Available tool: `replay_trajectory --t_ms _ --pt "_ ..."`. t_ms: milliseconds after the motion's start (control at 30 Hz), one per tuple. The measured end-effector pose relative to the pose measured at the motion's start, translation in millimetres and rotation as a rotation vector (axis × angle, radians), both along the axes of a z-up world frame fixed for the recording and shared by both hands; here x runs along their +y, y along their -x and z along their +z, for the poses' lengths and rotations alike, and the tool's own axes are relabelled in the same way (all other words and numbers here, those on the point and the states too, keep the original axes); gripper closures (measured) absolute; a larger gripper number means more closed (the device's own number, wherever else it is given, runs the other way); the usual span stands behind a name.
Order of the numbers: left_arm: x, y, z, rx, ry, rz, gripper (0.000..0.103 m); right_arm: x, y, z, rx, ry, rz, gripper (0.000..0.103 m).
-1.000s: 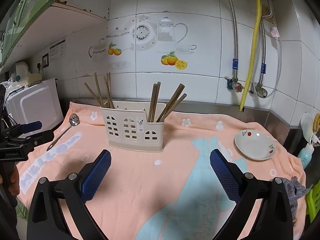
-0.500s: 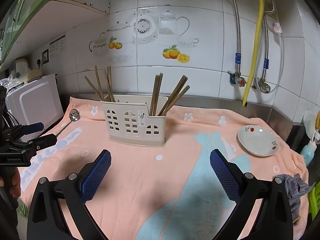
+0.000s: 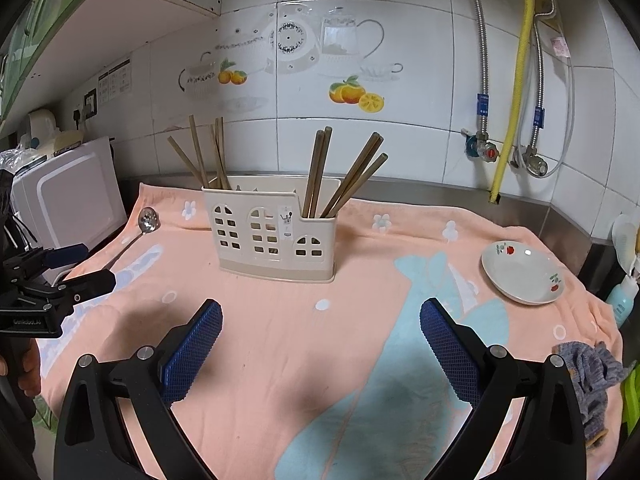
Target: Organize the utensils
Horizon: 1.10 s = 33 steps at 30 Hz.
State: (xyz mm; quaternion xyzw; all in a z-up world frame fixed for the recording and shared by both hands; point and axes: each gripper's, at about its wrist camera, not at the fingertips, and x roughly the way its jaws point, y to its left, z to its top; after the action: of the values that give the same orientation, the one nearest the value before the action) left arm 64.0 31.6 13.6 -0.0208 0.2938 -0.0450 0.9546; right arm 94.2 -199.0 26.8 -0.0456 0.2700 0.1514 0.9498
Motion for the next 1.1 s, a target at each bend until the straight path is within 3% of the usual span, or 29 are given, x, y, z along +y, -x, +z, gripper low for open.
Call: replay_trajectory --t_ms 1100 --pt "-10 -3 -8 0.023 0.008 -0.014 0.005 6 0 -7 0.022 0.006 0.017 0.007"
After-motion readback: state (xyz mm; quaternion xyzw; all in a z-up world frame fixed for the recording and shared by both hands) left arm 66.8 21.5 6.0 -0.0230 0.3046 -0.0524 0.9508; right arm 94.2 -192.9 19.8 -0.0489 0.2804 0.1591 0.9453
